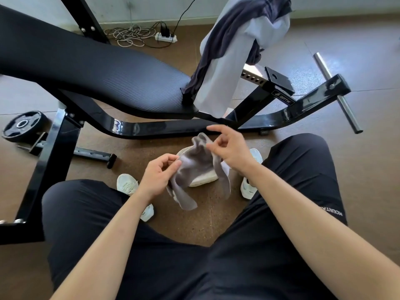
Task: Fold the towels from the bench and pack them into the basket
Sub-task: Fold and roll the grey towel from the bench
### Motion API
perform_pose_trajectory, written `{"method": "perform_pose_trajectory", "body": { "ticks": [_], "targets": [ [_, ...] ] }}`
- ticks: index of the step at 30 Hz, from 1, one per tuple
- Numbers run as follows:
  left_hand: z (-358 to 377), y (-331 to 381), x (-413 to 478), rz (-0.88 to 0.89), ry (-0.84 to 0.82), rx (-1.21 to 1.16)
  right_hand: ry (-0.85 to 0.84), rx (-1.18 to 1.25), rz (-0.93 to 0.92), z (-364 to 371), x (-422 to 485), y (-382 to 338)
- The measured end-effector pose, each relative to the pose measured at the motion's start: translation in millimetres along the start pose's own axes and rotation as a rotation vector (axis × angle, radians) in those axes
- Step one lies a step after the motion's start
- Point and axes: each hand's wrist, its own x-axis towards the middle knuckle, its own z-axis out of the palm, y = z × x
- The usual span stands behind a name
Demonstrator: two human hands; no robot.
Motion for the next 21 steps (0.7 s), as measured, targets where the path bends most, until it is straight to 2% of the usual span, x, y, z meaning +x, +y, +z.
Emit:
{"method": "perform_pose_trajectory", "body": {
  "ticks": [4, 8, 13, 18, 21],
  "targets": [
    [12.1, 16.2, -2.7, 0.098, -0.023, 0.049, -0.314, 0.011, 0.000, 22.5, -4.4, 6.3],
    [11.7, 21.9, -3.0, 0.132, -0.024, 0.038, -0.428, -0.005, 0.011, 25.4, -7.1, 0.7],
    [1.8, 12.9, -2.6, 0.096, -0.031, 0.070, -0.396, -0.053, 0.079, 20.4, -5.0, 0.5],
    [-13.5, -8.1, -2.1, 0.071, -0.006, 0.204, -0.197, 0.046, 0.106, 8.5, -3.1, -0.1],
    [-21.4, -12.3, -1.8, 0.067, 0.033, 0.226, -0.133, 0.051, 0.102, 0.5, -1.9, -0.4]
  ]
}}
